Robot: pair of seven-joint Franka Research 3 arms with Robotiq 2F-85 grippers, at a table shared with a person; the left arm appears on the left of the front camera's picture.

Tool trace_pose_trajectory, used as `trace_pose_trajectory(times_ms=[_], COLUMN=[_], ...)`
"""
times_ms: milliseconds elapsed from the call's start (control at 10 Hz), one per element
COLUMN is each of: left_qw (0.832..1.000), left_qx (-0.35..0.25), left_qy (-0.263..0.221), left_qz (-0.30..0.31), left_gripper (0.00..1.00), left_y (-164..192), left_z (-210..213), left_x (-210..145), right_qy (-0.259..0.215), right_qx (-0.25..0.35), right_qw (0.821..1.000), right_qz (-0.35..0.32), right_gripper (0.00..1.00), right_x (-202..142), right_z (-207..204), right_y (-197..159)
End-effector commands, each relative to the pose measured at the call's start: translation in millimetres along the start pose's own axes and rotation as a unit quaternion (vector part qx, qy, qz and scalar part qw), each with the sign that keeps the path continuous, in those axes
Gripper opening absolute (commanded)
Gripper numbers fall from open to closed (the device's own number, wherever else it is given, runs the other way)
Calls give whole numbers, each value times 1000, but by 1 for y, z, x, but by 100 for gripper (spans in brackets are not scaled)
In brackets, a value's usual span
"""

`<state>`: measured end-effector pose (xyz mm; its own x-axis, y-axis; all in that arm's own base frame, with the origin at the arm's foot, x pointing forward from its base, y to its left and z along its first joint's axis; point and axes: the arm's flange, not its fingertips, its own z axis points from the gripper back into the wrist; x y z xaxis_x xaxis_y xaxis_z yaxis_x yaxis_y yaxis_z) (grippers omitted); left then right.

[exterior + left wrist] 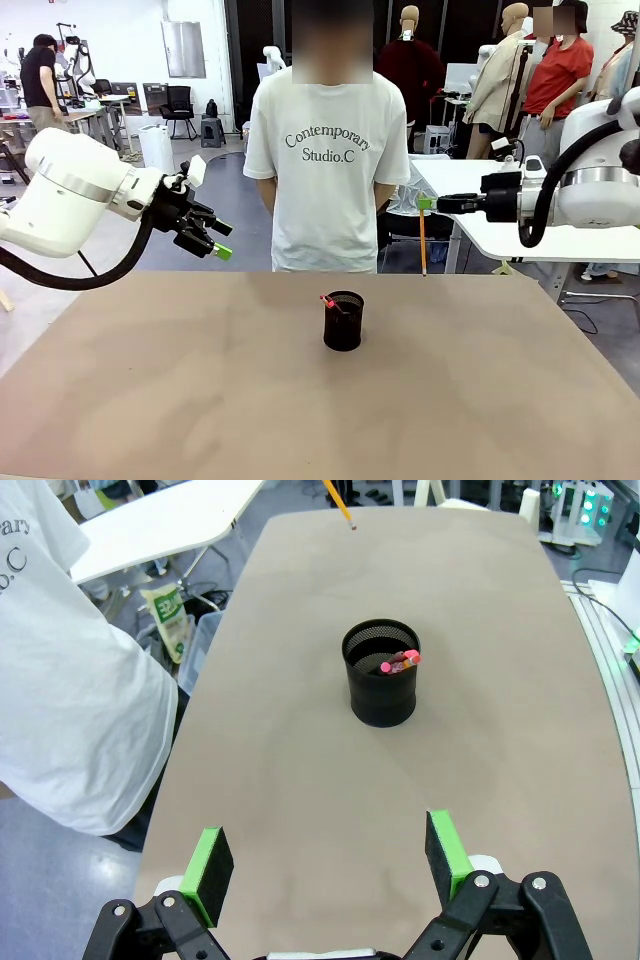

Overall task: Place the pens into the pen holder.
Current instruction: Pick up a writing instrument from the table and place it into the Pen holder.

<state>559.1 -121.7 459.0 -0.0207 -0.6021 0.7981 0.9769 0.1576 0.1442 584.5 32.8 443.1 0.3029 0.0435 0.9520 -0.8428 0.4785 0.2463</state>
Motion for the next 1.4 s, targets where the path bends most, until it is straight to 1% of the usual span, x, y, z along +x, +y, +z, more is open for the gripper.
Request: trace_pose_trajectory(times_ms=[0, 200, 300, 400, 500, 800, 1000, 1300], left_qw=[1000, 1000, 1000, 1000, 1000, 1000, 1000, 1000], left_qx=[0, 0, 0, 0, 0, 0, 0, 0], left_qy=[2, 2, 2, 2, 2, 2, 2, 2], left_qz=[0, 0, 0, 0, 0, 0, 0, 0], left_gripper=[100, 100, 100, 100, 100, 100, 100, 100], left_y=[0, 0, 0, 0, 0, 0, 0, 0], left_z=[1, 1, 1, 1, 1, 1, 1, 1], left_x=[0, 0, 0, 0, 0, 0, 0, 0], right_qy=[5, 3, -31, -60, -75, -106, -129, -126], right_qx=[-17, -5, 32, 45, 81, 109, 115, 140], right_qw=[1000, 1000, 998, 996, 991, 982, 979, 977], right_qz=[3, 1, 39, 54, 71, 110, 111, 97], right_gripper=[0, 0, 0, 0, 0, 0, 0, 0], right_x=[6, 0, 0, 3, 5, 1, -15, -32], right_z=[-8, -2, -12, -19, -29, -58, -80, -99], right_y=[-2, 0, 4, 9, 18, 40, 54, 60])
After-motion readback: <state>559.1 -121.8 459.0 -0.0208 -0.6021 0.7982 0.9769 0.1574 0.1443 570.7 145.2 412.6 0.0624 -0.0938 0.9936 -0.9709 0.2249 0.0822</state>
